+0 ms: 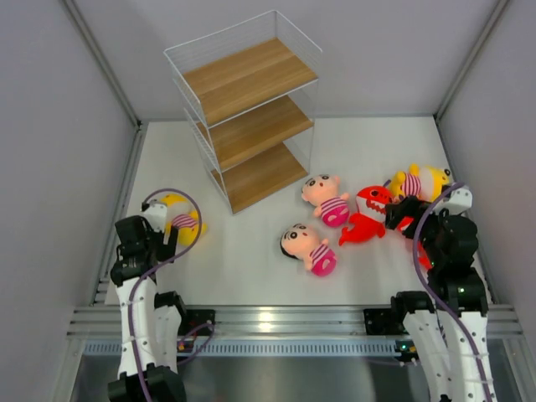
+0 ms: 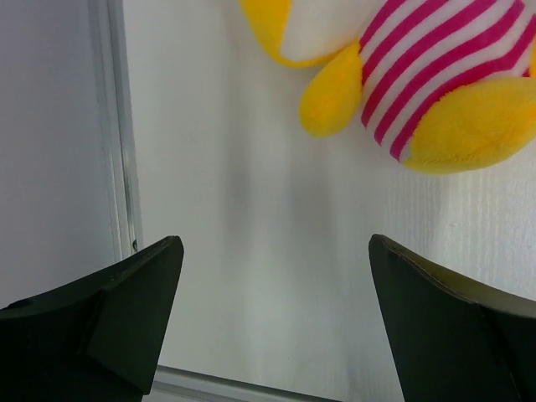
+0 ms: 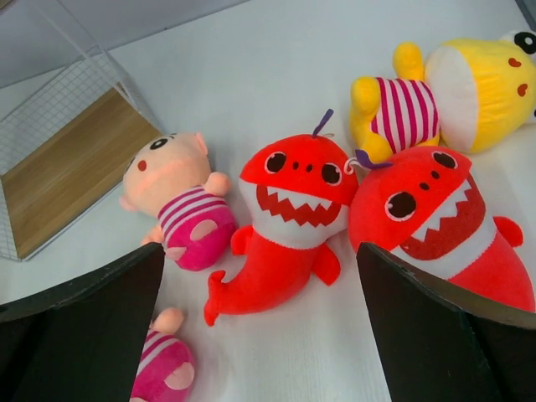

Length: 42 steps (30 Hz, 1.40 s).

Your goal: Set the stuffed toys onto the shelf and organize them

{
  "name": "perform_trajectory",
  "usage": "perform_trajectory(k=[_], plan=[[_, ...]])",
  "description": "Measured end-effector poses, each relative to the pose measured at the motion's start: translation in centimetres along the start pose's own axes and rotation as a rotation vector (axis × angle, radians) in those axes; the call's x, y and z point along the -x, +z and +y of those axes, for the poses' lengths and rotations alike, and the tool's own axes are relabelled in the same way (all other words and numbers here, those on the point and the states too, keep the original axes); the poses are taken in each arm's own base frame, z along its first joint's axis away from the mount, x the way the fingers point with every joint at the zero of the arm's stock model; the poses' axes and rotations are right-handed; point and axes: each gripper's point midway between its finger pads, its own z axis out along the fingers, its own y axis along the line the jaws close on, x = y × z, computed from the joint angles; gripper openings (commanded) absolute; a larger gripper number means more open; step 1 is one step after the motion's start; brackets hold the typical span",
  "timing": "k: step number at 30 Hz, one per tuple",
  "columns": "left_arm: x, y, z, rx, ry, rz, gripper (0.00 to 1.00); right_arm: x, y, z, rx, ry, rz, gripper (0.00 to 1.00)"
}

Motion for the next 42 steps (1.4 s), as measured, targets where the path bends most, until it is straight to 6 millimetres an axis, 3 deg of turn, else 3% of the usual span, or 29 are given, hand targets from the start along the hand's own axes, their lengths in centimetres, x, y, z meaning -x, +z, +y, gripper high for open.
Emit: perform_trajectory(k=[5,10,12,15,18,23,25,28,34,36,39,40,42], plan=[[0.7,-0.8,1.5,0.071,-0.046,0.015,0.99,1.7,-0.9,1.3,0.055,-0.028,-0.036,0.99],[5.8,-3.7,4.1,0.144,-0.107,-0.105,0.99,4.2,-2.0,4.3,0.199,-0.057,-0.085,0.99],[8.6,-5.2,3.9,0.102,-0.107,-0.204,0.99,4.6,-2.2,5.8,0.277,-0.06,-0.088,1.0],[10.9,-6.6,2.7,0.02,-0.109,-0.303,0.99,4.6,-1.8,7.4,0.364,-0.046,-0.058,0.99],[11.4,-6.5,1.2,-0.061,-0.123,-0.326,0.99,4.2,-0.6,7.4,0.346,-0.023,0.003,0.96],[10.1,-4.3,-0.2,-0.136,-0.178,-0.246,0.99,3.7,4.4,4.0,0.105,0.009,0.15,0.91],[9.7,-4.1,-0.4,-0.144,-0.194,-0.229,0.99,1.9,6.9,2.3,0.009,0.019,0.236,0.89],[9.9,-4.3,-0.4,-0.14,-0.202,-0.241,0.99,-2.6,9.4,0.1,-0.111,0.039,0.38,0.88],[10.0,-4.4,-0.5,-0.141,-0.209,-0.245,0.99,-11.7,8.8,-1.2,-0.24,0.011,0.569,0.85],[10.0,-4.5,-0.5,-0.143,-0.211,-0.246,0.99,-13.5,8.5,-1.4,-0.259,0.001,0.595,0.8],[10.0,-4.5,-0.6,-0.147,-0.211,-0.246,0.99,-15.4,8.8,-2.2,-0.298,-0.003,0.623,0.49],[10.0,-4.5,-0.6,-0.148,-0.21,-0.247,0.99,-15.8,9.2,-2.3,-0.312,0.001,0.628,0.3],[10.1,-4.5,-0.7,-0.151,-0.21,-0.247,0.99,-16.0,10.1,-2.4,-0.319,0.005,0.619,0.1]])
